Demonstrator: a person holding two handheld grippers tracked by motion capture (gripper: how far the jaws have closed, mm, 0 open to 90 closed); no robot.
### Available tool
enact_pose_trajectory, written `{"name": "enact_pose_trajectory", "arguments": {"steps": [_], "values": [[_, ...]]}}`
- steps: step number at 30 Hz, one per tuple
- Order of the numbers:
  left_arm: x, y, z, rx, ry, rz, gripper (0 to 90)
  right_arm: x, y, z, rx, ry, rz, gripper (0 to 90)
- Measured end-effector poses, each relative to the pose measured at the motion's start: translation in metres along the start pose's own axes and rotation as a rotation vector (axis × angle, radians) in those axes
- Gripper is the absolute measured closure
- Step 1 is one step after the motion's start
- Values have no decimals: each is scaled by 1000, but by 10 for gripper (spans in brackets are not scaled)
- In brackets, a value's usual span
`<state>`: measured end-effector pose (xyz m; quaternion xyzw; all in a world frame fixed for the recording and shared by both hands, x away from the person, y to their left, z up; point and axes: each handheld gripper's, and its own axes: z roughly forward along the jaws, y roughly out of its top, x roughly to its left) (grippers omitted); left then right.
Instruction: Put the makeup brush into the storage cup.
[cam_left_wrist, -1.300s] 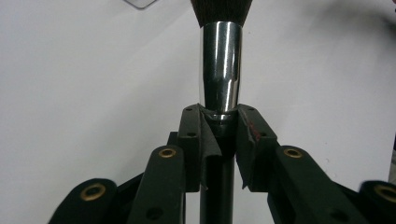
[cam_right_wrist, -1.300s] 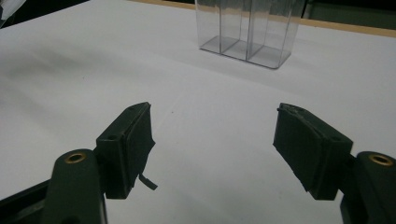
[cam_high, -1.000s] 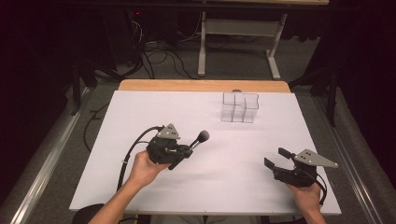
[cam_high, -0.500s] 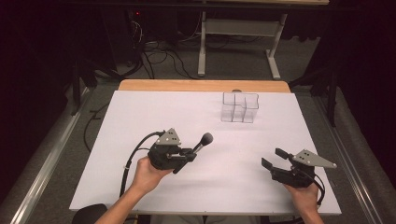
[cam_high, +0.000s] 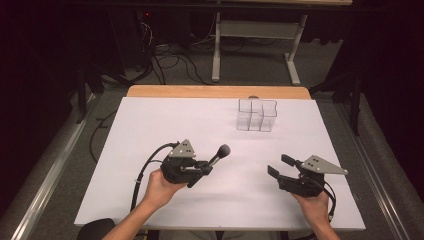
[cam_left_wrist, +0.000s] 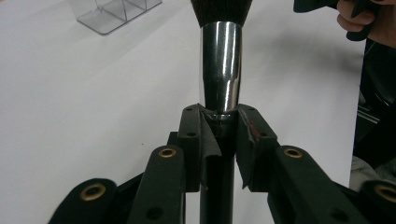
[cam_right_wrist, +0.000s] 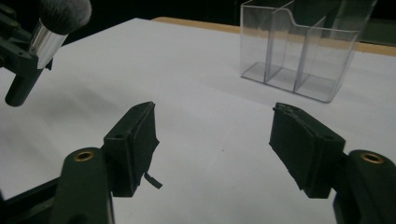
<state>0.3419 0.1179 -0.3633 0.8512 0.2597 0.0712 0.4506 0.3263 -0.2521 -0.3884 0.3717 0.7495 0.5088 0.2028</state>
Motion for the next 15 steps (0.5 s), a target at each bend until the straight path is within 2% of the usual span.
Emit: {"name": "enact_pose_trajectory", "arguments": {"steps": [3,5,8,13,15], "values": [[-1,0,2,2,8,8,730,9,4,2,44,-32,-56,396],[0,-1,6,3,7,5,730,13,5,5,55,-30,-81,412],[-1,-2,10,4,-3,-6,730,16,7,9,60,-12,-70,424],[-8,-1,12,-6,7,13,730,24,10,13,55,30,-70,444],[-9,0,13,-14,4,13,730,26,10,16,55,42,-69,423]]}}
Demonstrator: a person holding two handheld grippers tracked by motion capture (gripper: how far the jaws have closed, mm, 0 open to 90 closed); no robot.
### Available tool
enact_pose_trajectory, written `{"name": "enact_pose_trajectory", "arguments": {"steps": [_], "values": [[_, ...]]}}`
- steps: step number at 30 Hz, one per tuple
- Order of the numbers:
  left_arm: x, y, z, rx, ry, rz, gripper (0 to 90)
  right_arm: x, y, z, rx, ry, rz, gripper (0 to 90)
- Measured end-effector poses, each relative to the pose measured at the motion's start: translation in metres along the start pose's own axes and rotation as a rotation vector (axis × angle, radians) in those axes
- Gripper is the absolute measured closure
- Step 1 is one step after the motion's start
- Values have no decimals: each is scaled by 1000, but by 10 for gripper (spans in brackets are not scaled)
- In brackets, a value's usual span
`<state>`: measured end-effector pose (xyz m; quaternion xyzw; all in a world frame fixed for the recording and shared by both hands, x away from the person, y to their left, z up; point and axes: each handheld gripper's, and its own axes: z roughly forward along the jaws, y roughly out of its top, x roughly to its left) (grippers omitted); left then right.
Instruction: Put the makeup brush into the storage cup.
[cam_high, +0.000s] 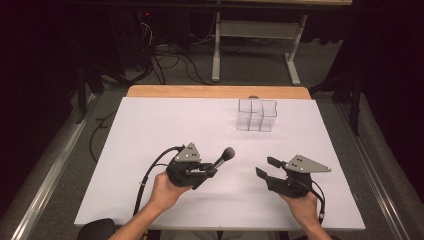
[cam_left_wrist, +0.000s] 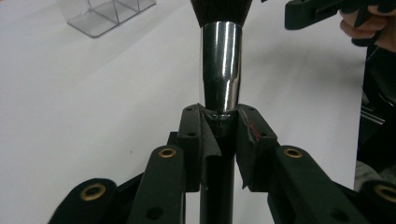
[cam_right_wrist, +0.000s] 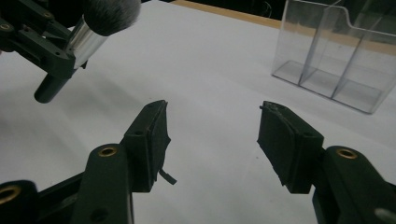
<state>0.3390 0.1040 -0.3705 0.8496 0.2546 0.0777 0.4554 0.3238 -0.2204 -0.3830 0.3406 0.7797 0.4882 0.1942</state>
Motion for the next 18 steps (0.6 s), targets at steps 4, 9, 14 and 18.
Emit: {"name": "enact_pose_trajectory", "arguments": {"steps": [4,9,14,18], "values": [[-1,0,2,7,16,13,730,4,4,4,-10,-21,1,371],[-1,0,1,-7,17,8,730,8,6,8,-17,3,5,368],[-3,1,8,-17,2,-1,730,10,7,13,-23,46,30,370],[-7,0,8,-17,-10,2,730,8,6,20,-19,83,82,368]]}}
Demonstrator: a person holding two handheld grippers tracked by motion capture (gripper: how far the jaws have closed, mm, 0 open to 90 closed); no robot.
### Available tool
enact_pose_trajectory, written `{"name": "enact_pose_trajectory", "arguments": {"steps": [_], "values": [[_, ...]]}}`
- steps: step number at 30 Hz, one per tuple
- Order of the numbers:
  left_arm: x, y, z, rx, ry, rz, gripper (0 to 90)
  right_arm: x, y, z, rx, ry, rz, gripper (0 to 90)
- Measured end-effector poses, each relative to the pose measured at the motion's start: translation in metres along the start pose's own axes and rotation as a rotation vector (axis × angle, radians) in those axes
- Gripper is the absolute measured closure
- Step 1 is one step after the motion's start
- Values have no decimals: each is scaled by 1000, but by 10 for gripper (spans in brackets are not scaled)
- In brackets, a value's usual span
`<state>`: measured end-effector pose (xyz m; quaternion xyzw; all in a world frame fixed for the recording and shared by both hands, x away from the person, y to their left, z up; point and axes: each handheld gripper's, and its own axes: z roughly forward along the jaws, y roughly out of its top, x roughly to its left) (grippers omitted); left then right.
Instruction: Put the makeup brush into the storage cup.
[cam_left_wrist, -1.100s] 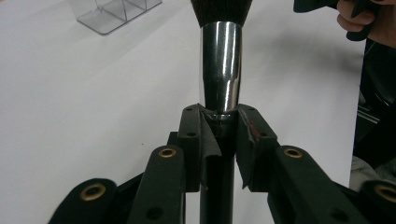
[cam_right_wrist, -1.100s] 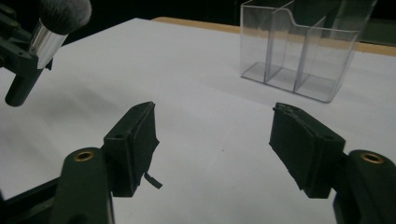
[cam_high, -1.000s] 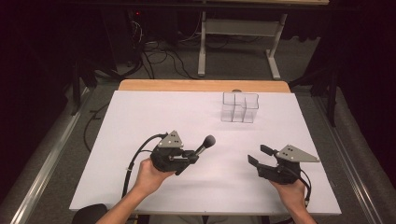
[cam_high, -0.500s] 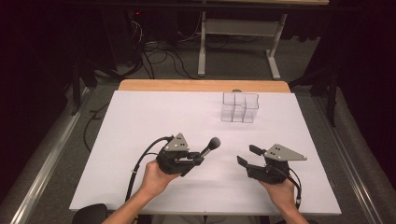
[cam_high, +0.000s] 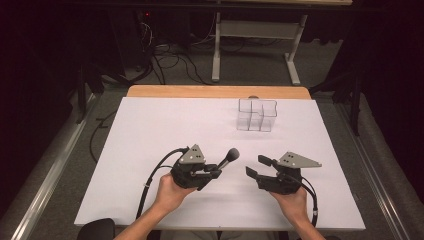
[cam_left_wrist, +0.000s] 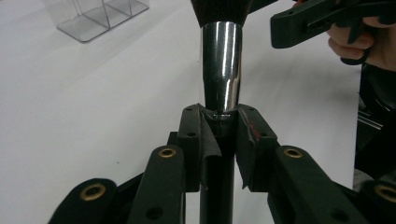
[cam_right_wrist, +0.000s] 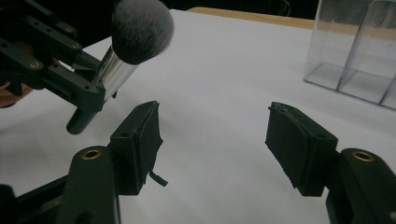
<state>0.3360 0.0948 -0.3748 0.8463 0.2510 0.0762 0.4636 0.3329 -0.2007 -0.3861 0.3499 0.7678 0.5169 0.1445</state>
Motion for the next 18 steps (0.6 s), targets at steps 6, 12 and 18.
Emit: {"name": "enact_pose_trajectory", "arguments": {"steps": [6,12,18], "values": [[-2,2,1,-20,1,-7,730,8,1,2,16,66,-8,462],[-1,2,2,-31,-3,-9,730,7,4,2,36,114,-29,556],[-1,3,2,-48,-7,-3,729,14,6,12,60,156,-36,576]]}}
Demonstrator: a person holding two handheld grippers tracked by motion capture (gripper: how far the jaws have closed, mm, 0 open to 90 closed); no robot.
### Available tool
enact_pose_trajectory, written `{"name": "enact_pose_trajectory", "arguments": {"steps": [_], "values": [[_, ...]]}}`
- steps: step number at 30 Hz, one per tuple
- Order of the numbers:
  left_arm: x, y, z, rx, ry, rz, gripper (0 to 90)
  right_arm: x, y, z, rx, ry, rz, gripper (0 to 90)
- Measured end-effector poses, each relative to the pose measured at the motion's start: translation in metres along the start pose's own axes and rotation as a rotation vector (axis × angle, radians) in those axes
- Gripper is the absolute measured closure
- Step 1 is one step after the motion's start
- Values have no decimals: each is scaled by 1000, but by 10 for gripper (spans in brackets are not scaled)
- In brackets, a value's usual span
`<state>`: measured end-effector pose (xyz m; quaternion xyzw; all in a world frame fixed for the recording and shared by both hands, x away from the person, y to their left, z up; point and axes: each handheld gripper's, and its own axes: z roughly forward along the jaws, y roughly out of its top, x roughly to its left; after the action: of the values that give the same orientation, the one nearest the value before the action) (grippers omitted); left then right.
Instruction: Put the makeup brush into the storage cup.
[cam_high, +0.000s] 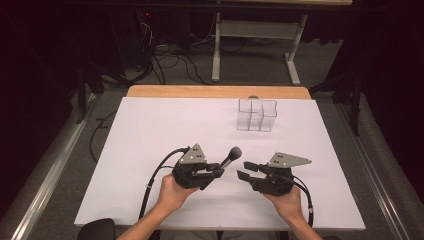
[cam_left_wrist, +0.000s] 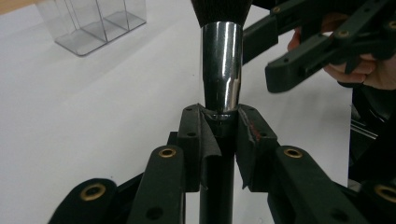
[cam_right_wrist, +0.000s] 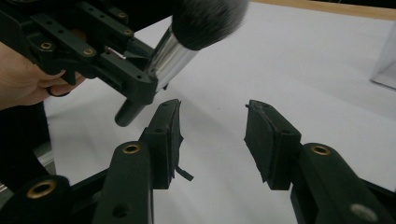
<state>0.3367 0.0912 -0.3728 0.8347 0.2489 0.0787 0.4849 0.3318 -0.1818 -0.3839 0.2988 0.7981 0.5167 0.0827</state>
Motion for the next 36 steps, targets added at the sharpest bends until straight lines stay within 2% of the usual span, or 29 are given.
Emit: {"name": "enact_pose_trajectory", "arguments": {"steps": [3,8,13,26,36], "values": [[-1,1,0,-1,3,8,729,3,1,5,11,15,-7,580],[-4,1,-2,-14,4,27,729,4,4,7,-21,71,37,589],[-5,2,-1,-19,1,36,729,2,6,9,-31,112,55,594],[-7,5,3,-11,-10,50,729,0,13,14,-37,174,80,612],[-10,3,8,22,-18,58,729,2,15,14,-50,188,87,624]]}}
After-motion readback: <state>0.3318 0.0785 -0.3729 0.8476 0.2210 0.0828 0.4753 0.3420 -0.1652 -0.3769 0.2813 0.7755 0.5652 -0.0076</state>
